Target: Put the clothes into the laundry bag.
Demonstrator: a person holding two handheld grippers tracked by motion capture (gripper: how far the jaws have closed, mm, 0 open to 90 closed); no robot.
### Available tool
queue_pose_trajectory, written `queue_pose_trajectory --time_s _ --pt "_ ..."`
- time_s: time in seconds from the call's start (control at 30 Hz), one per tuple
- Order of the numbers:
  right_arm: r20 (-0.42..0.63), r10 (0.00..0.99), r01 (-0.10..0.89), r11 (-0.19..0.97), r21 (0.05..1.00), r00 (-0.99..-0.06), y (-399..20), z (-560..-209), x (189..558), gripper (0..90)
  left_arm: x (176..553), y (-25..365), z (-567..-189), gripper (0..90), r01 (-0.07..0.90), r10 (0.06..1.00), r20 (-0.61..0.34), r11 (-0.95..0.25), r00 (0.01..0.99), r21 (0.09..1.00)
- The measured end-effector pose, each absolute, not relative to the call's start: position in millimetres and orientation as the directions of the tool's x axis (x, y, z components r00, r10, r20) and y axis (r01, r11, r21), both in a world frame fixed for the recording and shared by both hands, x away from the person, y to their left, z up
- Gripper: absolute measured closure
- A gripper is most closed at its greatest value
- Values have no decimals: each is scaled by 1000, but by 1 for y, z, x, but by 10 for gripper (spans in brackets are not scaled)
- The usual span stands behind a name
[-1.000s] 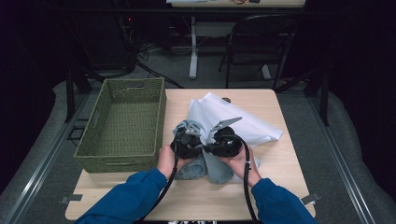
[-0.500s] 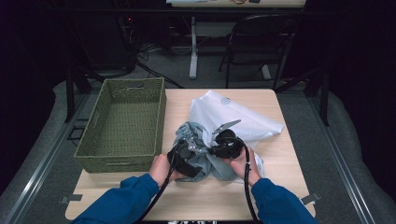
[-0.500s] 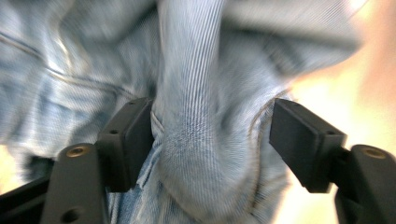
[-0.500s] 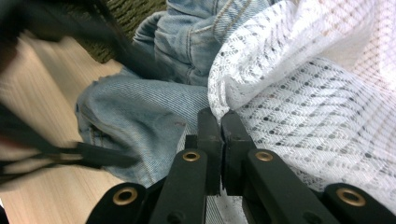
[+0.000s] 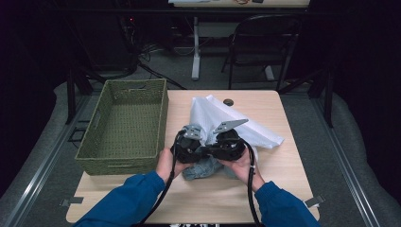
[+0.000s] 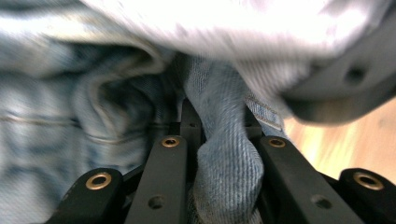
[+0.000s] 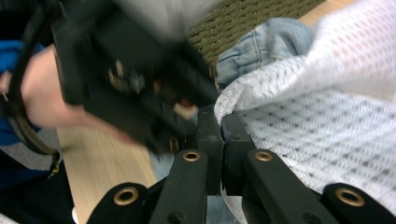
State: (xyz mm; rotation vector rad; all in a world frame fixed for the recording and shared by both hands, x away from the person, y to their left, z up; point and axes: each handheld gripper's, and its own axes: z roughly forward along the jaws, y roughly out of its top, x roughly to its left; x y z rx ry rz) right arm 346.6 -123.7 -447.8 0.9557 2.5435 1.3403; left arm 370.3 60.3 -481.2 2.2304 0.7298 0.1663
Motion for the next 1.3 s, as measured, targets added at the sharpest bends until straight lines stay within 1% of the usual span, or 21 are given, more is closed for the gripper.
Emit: queue_pose_trajectory --time_s 0.03,0.1,0.17,0.23,0.33,0.4,0.47,0.57,0.6,0.63,0.67,0.7,0.73,0.83,0.87,0.9,0.93,0.97,1.1,1.2,1.3 --pt "196 580 488 404 774 -791 -125 -448 347 894 373 63 -480 793 466 564 -123 -519 817 717" --pt "200 602 517 416 748 -773 -127 -455 352 894 379 65 -486 793 476 580 -113 -525 807 705" --pt "203 630 555 431 712 -750 -128 -467 360 894 387 61 -501 788 487 587 -107 -539 802 687" --pt "215 649 590 440 677 -730 -129 -480 367 894 392 58 -517 753 489 579 -102 -566 809 663" --pt "204 661 612 472 634 -722 -130 -497 374 894 392 55 -526 576 481 564 -78 -615 822 624" --pt "195 663 614 486 622 -722 -130 -502 375 894 388 55 -522 428 476 558 -75 -620 826 624" --pt "190 661 611 491 621 -726 -131 -502 376 894 379 57 -514 316 452 557 -32 -639 830 623" --pt "198 664 617 484 620 -721 -133 -501 376 894 363 64 -504 191 432 534 -6 -678 846 595" --pt "197 661 614 486 622 -724 -133 -501 377 894 359 66 -504 172 439 540 -6 -678 842 590" --pt "198 664 617 484 621 -721 -133 -501 377 893 355 67 -505 173 434 536 1 -684 844 586" --pt "199 665 617 481 623 -720 -133 -501 377 893 352 67 -509 178 424 516 7 -713 857 558" --pt "197 662 613 482 626 -723 -134 -500 377 893 352 66 -512 184 424 518 21 -723 855 545" --pt "199 661 612 479 629 -723 -134 -500 377 893 352 64 -519 194 428 513 14 -732 858 530" --pt "212 661 618 472 628 -720 -133 -499 377 893 357 60 -537 386 439 487 -46 -737 872 515" --pt "223 653 618 468 631 -723 -133 -499 377 893 358 58 -542 517 434 485 -46 -733 874 524" --pt "213 648 608 479 634 -732 -133 -499 376 893 359 58 -545 609 436 485 -59 -717 872 544" --pt "220 646 609 471 638 -731 -132 -498 375 893 360 57 -546 664 447 494 -73 -701 866 555" --pt "221 636 600 472 646 -739 -131 -496 374 893 361 57 -546 697 457 506 -84 -680 858 573" --pt "212 601 554 468 688 -770 -129 -482 367 895 367 57 -533 728 479 540 -117 -602 834 638" --pt "213 570 519 451 727 -794 -128 -466 361 895 370 58 -513 729 493 550 -162 -532 819 689" --pt "227 526 489 436 756 -820 -126 -457 353 895 372 64 -488 728 479 561 -165 -474 811 739"
